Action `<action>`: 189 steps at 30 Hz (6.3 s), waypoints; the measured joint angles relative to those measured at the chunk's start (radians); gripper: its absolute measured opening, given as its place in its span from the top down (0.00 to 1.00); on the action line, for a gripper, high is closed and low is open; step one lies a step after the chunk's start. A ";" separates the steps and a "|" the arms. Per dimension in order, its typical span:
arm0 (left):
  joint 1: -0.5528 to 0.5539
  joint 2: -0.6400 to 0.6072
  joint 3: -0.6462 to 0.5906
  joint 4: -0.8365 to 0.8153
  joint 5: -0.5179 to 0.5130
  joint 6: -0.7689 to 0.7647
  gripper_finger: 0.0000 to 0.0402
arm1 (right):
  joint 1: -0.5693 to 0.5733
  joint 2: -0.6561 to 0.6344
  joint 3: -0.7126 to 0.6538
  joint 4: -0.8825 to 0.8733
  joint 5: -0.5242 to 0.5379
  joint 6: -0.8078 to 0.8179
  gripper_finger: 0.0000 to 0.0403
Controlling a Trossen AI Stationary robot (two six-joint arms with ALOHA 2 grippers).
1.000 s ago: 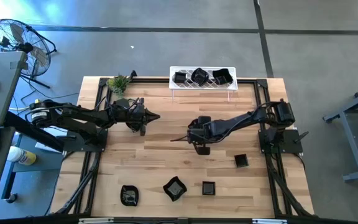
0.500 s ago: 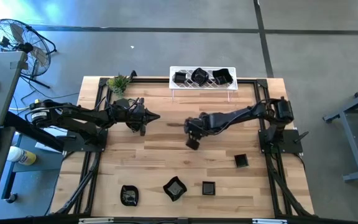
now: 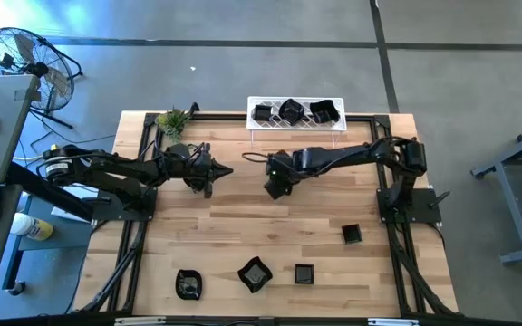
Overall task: Pick & Place Mini shaped plates
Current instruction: Stack the leaf shaped plate on top of the stacked leaf shaped plates on the shelf
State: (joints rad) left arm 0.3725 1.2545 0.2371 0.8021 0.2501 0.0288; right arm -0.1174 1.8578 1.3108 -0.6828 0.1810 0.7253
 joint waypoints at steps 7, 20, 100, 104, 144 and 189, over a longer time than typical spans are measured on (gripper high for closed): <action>0.000 0.000 0.000 -0.001 0.003 0.000 0.99 | -0.020 -0.091 -0.194 0.114 0.065 0.136 0.67; 0.000 0.000 0.000 0.002 0.002 0.013 0.99 | -0.017 -0.226 -0.621 0.735 0.052 0.325 0.80; 0.000 0.000 0.000 -0.001 0.024 -0.008 0.99 | -0.081 -0.482 -0.111 0.352 0.441 0.076 0.95; 0.000 0.000 0.000 0.003 0.024 -0.008 0.99 | 0.050 -0.469 -0.114 0.243 0.473 0.111 0.98; 0.000 0.000 -0.001 -0.002 0.017 -0.008 0.99 | 0.146 0.001 -0.650 1.302 0.584 0.251 1.00; 0.000 0.000 -0.001 -0.012 0.006 0.030 0.99 | -0.212 0.001 -0.427 0.769 0.252 -0.775 0.94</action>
State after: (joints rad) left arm 0.3725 1.2545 0.2363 0.7902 0.2560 0.0586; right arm -0.3291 1.8587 0.8833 0.0858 0.4334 -0.0496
